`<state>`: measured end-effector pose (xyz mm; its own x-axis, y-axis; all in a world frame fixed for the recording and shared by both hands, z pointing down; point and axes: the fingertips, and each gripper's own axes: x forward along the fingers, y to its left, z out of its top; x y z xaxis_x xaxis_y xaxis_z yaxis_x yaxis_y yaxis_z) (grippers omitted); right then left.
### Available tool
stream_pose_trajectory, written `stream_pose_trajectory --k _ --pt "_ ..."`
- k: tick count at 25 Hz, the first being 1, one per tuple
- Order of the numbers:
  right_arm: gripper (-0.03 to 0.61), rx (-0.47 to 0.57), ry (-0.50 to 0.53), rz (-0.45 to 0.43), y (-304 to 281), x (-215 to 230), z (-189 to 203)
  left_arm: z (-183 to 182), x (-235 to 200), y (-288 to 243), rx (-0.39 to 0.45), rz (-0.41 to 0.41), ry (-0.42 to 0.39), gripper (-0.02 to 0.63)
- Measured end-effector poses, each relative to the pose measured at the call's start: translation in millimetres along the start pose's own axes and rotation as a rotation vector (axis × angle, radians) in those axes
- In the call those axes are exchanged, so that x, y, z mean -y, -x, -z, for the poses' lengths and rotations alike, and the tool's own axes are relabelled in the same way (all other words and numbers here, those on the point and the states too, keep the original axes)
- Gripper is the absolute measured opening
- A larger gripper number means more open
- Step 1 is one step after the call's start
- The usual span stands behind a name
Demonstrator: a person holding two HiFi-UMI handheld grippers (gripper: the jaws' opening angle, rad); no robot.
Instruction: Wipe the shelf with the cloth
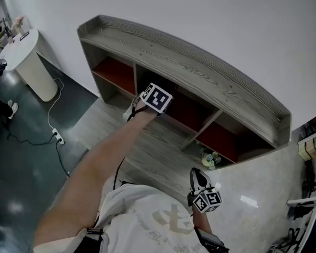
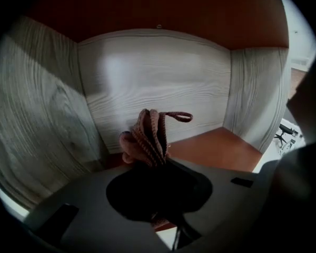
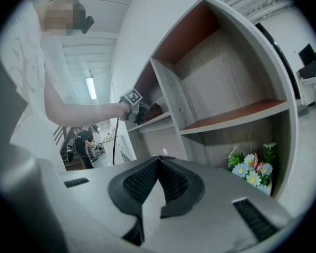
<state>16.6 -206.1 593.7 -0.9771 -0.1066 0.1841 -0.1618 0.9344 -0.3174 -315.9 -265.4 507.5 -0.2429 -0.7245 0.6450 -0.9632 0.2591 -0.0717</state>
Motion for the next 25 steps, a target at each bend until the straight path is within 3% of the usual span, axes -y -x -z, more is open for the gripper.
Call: stream_pose_trajectory --k 15,18,25 --pt "0.005 -0.027 -0.009 -0.071 7 4 7 27 -29 30 0.020 -0.164 0.142 0.075" --pt "0.005 -0.029 -0.011 -0.089 11 6 8 37 -28 41 0.056 -0.183 0.184 0.075" --pt "0.005 -0.044 -0.018 -0.143 25 10 14 79 -30 86 0.140 -0.314 0.297 0.075"
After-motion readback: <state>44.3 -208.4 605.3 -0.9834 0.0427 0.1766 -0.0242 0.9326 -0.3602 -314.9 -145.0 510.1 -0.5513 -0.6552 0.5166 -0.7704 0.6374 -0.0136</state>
